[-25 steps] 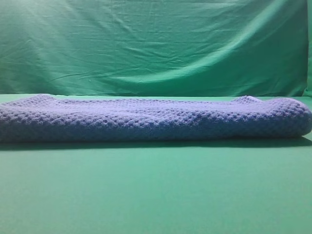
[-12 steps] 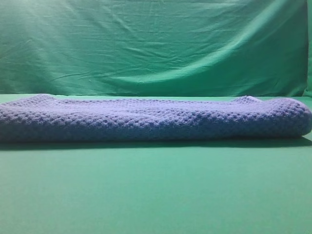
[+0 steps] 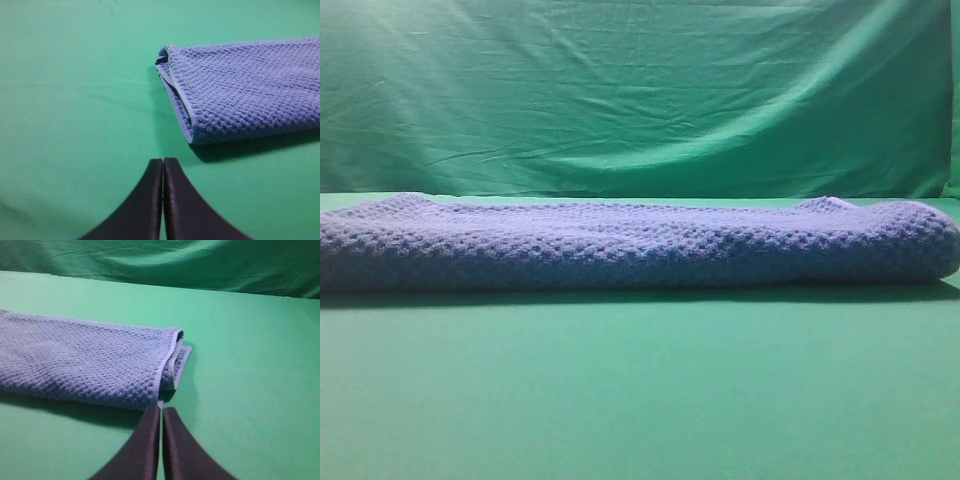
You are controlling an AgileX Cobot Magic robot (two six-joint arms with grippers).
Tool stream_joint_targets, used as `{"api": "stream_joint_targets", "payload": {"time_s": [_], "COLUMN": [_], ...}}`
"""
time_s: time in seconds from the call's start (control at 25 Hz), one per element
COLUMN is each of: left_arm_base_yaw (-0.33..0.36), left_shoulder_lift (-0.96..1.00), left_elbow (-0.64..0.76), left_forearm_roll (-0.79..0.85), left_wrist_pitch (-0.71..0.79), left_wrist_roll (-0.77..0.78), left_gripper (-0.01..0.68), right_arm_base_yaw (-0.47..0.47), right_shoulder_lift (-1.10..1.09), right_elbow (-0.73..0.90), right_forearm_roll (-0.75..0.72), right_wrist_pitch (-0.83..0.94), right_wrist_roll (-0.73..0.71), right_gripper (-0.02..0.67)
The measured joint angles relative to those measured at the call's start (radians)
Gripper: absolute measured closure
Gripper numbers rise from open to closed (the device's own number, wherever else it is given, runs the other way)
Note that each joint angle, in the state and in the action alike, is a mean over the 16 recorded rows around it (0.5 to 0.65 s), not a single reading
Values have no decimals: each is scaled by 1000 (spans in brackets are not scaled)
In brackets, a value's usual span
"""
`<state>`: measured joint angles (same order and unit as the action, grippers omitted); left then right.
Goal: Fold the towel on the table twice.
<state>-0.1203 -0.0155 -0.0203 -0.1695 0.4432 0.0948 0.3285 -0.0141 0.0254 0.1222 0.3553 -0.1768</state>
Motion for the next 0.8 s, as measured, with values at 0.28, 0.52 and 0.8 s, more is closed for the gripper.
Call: {"api": "stream_joint_targets", "payload": {"time_s": [0.28, 0.52, 0.8], "left_arm_base_yaw": [0, 0, 0], "left_shoulder_lift": [0, 0, 0], "left_elbow": [8, 20, 32], "left_forearm_roll": [0, 0, 0], "left_wrist_pitch": [-15, -44, -77], "left_wrist_roll": [0, 0, 0], "left_gripper": [673, 673, 673], "right_arm_base_yaw": [0, 0, 0], "right_shoulder_lift": [0, 0, 0], "right_elbow": [1, 1, 1], "right_forearm_roll": [-5, -5, -6], "right_wrist_pitch": [21, 22, 23], "right_wrist_roll": [0, 0, 0], "right_gripper": [649, 649, 649]}}
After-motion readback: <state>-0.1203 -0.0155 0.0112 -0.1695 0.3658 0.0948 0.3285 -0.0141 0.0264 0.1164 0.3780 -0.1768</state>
